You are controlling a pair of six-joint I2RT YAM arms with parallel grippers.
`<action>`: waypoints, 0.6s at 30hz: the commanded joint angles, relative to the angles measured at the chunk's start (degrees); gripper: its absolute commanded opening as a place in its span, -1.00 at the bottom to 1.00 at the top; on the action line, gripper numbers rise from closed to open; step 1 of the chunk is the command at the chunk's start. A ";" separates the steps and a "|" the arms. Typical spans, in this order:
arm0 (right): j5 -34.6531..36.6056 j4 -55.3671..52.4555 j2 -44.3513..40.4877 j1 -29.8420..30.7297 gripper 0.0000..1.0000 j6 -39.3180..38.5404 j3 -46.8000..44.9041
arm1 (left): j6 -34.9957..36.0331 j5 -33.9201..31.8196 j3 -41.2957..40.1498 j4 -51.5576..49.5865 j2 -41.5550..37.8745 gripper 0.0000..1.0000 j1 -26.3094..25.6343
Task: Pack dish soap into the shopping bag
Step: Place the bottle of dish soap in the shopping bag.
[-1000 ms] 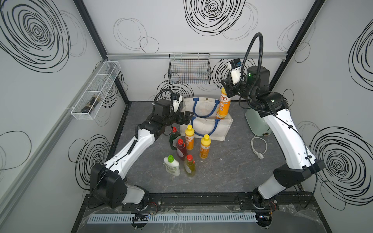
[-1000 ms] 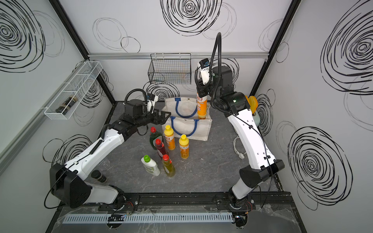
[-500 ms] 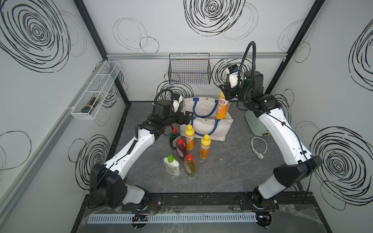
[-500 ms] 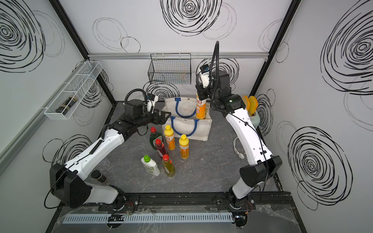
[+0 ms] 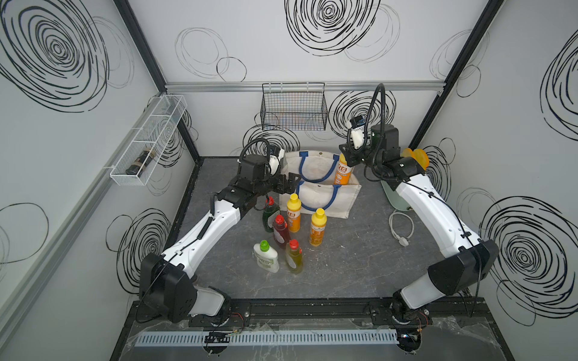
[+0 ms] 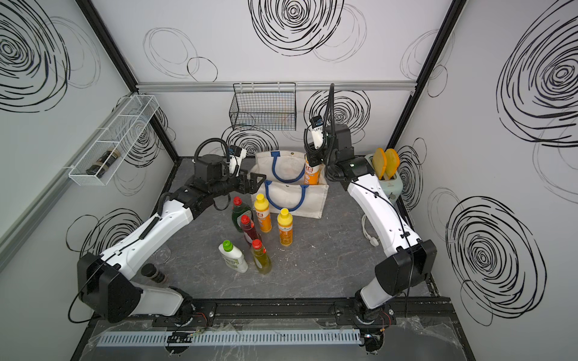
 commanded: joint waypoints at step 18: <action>2.24 20.95 -11.27 -0.68 -1.00 3.90 -19.15 | 0.83 -0.58 -0.03 0.72 1.10 0.92 -0.63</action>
